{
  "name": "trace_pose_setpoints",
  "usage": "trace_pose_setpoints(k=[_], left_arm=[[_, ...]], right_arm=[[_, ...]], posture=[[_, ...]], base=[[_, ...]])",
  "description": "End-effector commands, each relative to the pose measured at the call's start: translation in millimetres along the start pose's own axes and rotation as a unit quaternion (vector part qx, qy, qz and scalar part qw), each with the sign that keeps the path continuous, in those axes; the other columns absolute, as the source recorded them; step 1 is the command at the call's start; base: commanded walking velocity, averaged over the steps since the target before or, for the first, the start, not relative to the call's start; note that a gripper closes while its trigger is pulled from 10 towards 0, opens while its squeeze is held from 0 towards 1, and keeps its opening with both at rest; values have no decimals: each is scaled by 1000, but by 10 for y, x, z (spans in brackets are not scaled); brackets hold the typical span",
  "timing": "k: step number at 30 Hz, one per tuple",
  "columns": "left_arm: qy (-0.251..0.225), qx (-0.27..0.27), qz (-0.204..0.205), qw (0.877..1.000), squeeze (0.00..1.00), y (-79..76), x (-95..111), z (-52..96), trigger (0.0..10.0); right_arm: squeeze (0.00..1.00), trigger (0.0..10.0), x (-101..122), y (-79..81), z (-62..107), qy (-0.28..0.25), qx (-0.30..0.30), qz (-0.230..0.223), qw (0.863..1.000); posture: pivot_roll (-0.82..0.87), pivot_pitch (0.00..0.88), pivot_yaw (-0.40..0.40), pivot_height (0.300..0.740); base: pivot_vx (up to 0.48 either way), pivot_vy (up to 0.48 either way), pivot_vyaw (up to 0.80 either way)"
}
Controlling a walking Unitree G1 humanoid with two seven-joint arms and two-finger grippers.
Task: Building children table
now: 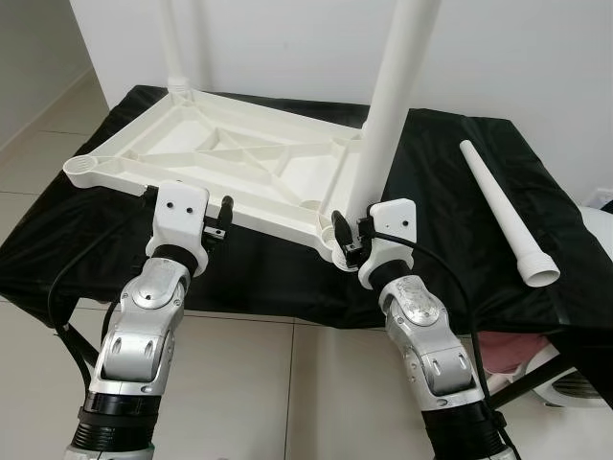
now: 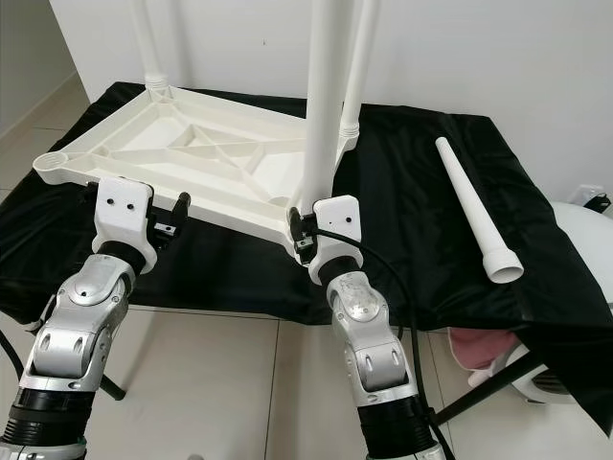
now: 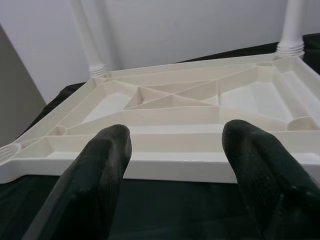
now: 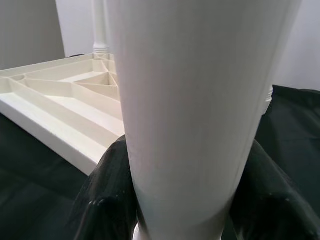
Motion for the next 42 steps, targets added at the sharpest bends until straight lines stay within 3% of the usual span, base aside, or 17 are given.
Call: trace_pose_setpoints(k=[1,21,24,26,29,36,42], left_arm=[[4,3,-1,1000,0,25,-16,-11,10000],[-6,-12,-6,1000,0,-39,32,-15,10000],[-6,-50,1,999,0,-133,45,-16,10000],[-13,-117,12,993,0,-290,94,-1,10000],[-17,-146,4,989,0,-354,108,0,10000],[-15,-125,37,991,0,-326,103,-11,10000],[-15,-115,46,992,0,-317,110,3,10000]], right_arm=[[0,10000,46,39,6,-10,8,-2,1000],[0,10000,47,43,4,-9,10,1,1000],[0,10000,93,40,-14,-13,16,7,1000],[0,10000,190,21,-44,-26,23,14,999],[0,10000,245,-9,-67,-35,22,19,999],[0,10000,306,-46,-52,-51,17,13,998],[0,10000,312,23,7,-68,13,-22,997]], posture=[[75,86,-44,740],[74,90,-44,740],[72,90,-45,740],[73,90,-46,740],[70,89,-46,740],[62,85,-45,740],[66,82,-48,740]], base=[[0,439,0],[0,0,0],[0,0,0],[0,0,0],[0,0,0],[0,0,0],[0,0,0]])
Point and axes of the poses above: a point about 5 cm out from each wrist's last joint towards the gripper, its own z axis pointing back from the gripper into the wrist, its own x axis along the axis of the wrist's last joint, y = z × x, the point moved 4 cm from there along -z, pointing out of the wrist towards the gripper, and after that the axes turned 10 degrees about -z, right-handed, at the moved point
